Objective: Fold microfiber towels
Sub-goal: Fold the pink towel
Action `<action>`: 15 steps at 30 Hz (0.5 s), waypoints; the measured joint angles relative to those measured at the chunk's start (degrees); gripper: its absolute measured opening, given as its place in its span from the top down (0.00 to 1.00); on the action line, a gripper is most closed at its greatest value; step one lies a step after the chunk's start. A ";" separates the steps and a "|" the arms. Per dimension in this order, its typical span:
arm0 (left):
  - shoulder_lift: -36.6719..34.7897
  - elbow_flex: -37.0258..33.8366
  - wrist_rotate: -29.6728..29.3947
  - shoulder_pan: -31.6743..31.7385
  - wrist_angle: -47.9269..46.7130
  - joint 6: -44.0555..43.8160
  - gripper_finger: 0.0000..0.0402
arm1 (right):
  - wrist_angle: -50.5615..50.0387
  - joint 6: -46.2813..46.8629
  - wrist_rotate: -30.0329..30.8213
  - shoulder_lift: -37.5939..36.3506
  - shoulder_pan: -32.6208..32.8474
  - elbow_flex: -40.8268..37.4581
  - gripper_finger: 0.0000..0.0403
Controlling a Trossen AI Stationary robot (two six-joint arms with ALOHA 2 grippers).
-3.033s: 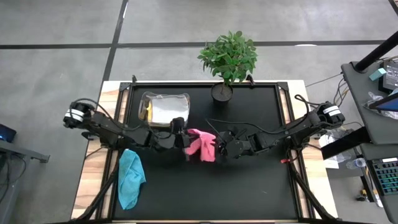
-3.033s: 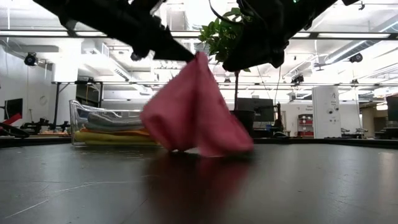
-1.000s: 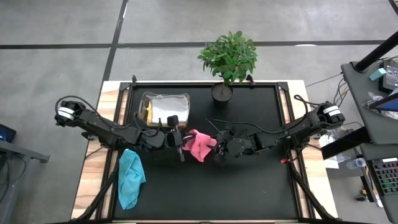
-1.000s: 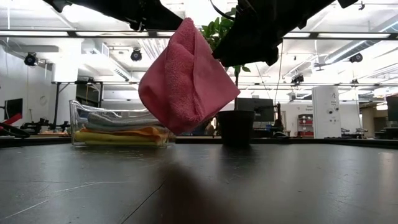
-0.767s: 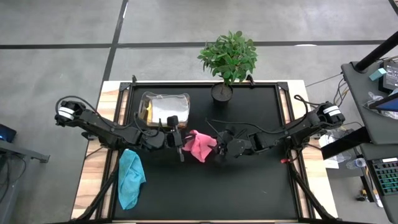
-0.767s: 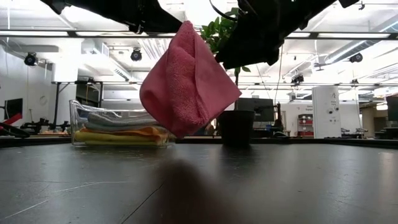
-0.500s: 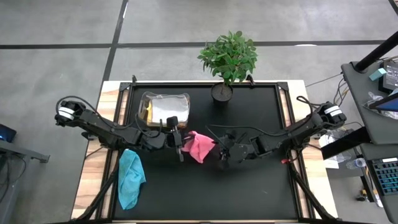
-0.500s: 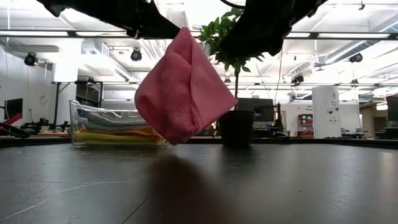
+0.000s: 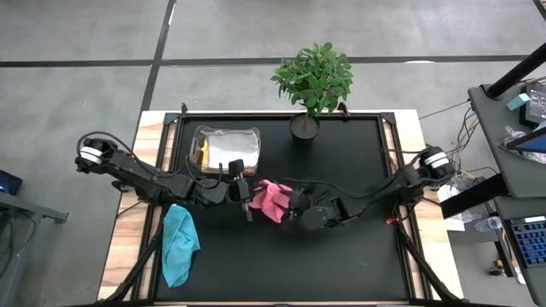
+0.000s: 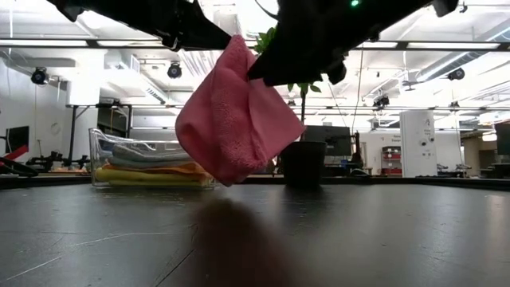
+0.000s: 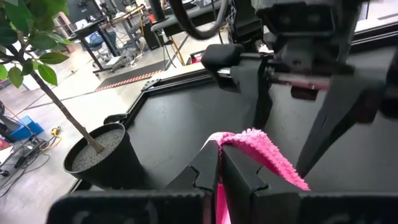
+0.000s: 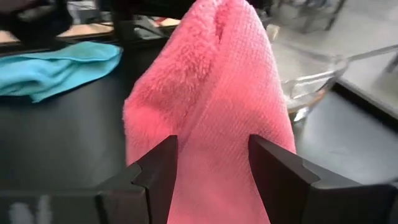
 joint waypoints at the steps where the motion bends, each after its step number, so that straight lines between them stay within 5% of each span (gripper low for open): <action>1: 0.00 0.00 0.02 0.00 0.00 0.00 1.00 | 0.30 -0.87 1.10 1.00 0.00 0.69 0.54; 15: 0.00 0.00 -0.02 0.13 0.28 0.01 1.00 | -7.34 -1.32 17.12 7.02 -0.02 10.22 0.61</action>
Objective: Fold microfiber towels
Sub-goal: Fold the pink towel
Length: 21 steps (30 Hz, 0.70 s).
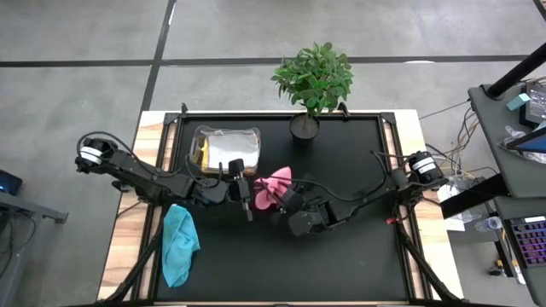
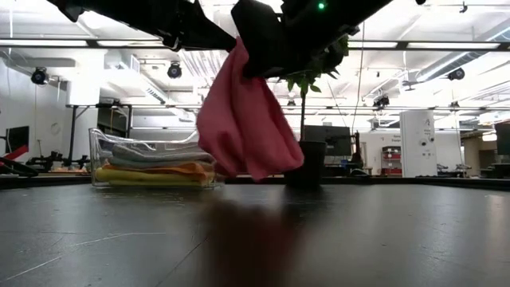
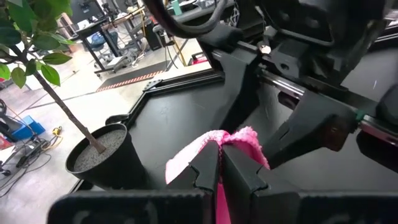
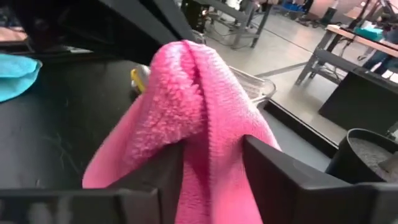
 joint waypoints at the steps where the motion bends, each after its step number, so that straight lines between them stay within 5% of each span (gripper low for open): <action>1: 0.00 0.00 0.00 0.00 -0.16 -0.01 1.00 | -0.37 -0.26 -0.12 0.00 0.00 0.19 0.64; 8: 0.02 0.00 0.00 0.00 -0.30 0.01 1.00 | -3.35 -0.68 -2.80 -0.02 0.15 0.26 0.94; 16: -0.12 0.02 0.08 0.00 -2.28 -1.32 0.99 | -12.90 0.02 -3.56 -2.13 0.98 1.32 0.98; 21: -0.64 0.07 1.65 0.00 -3.84 -1.36 0.87 | -23.81 -2.73 -9.54 -5.98 2.03 5.51 0.98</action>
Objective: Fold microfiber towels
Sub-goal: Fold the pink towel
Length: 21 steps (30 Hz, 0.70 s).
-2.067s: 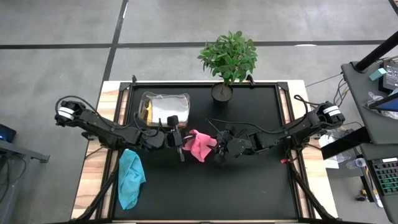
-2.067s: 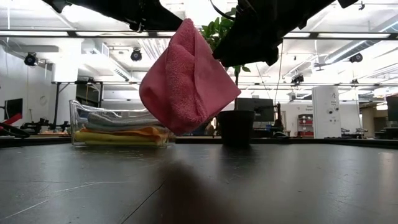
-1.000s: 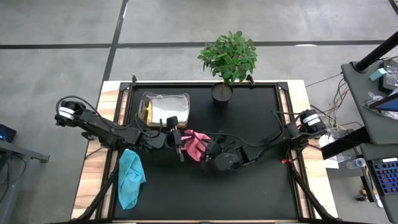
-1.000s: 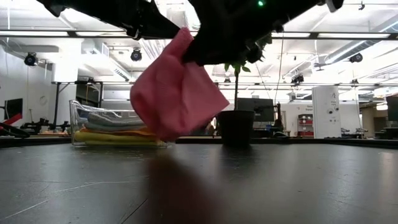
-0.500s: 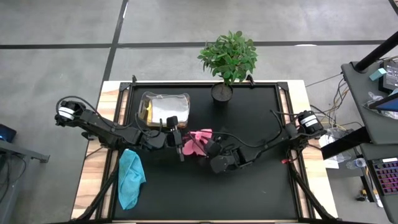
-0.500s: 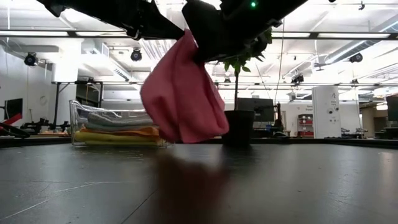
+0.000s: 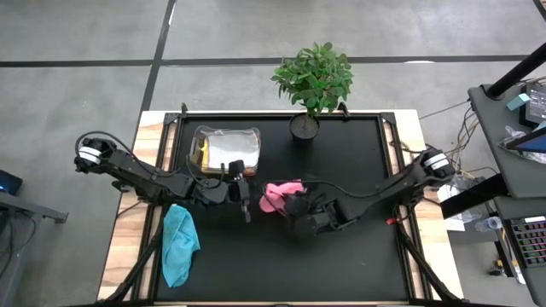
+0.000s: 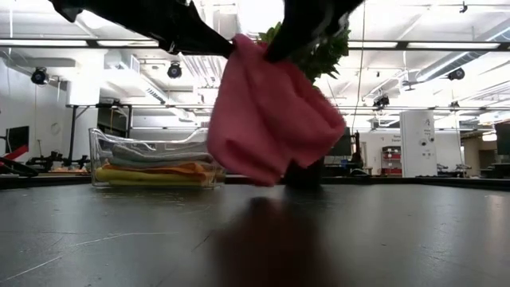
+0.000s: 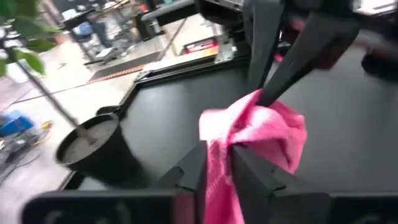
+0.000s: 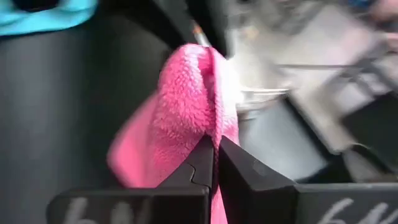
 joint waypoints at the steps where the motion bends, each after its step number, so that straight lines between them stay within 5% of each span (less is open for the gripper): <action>1: -0.02 0.00 1.20 0.00 0.01 -0.02 0.83 | -2.27 -0.18 -3.09 -0.59 0.00 0.92 0.98; 4: -0.04 0.00 5.27 0.00 0.08 -0.04 0.73 | -6.59 0.06 -10.90 -1.77 -0.33 3.33 0.98; 9: -0.04 0.00 12.51 -0.02 0.00 -1.48 0.63 | -10.50 -2.40 -14.40 -2.20 -0.42 5.46 0.98; 21: -0.13 0.12 15.27 -0.01 -4.22 -1.65 0.61 | -13.31 -0.83 -15.03 -2.24 -0.39 6.05 0.98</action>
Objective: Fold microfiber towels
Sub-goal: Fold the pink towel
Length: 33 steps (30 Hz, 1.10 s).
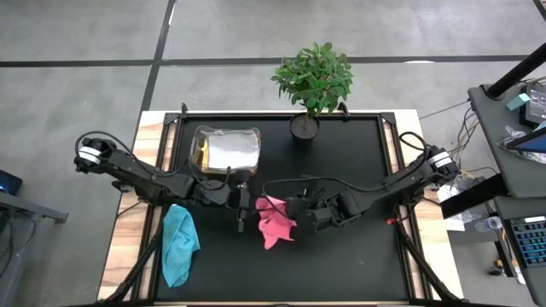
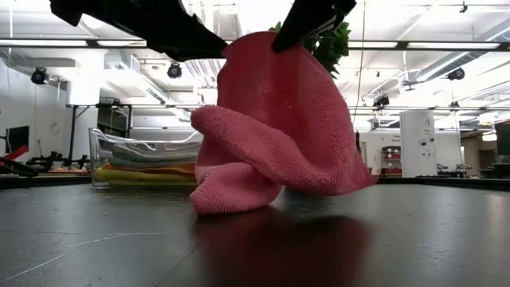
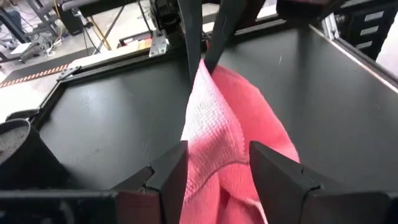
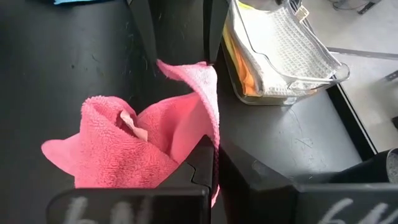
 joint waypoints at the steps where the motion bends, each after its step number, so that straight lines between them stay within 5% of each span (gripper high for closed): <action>1: 0.00 0.03 0.00 -0.01 0.58 0.01 0.61 | 0.00 0.01 0.00 -0.08 0.00 0.00 0.98; 18: 9.80 1.56 -3.35 -0.13 20.94 0.16 0.61 | 0.27 8.44 -0.18 -0.37 -0.97 0.00 0.98; 22: 13.23 4.28 -10.81 -0.40 21.17 0.18 0.61 | 0.24 12.22 -2.96 -0.37 -2.67 0.00 0.98; 33: 15.56 7.09 -15.90 -0.38 8.19 -4.31 0.61 | -1.41 13.51 -4.49 -0.37 -3.91 1.21 0.98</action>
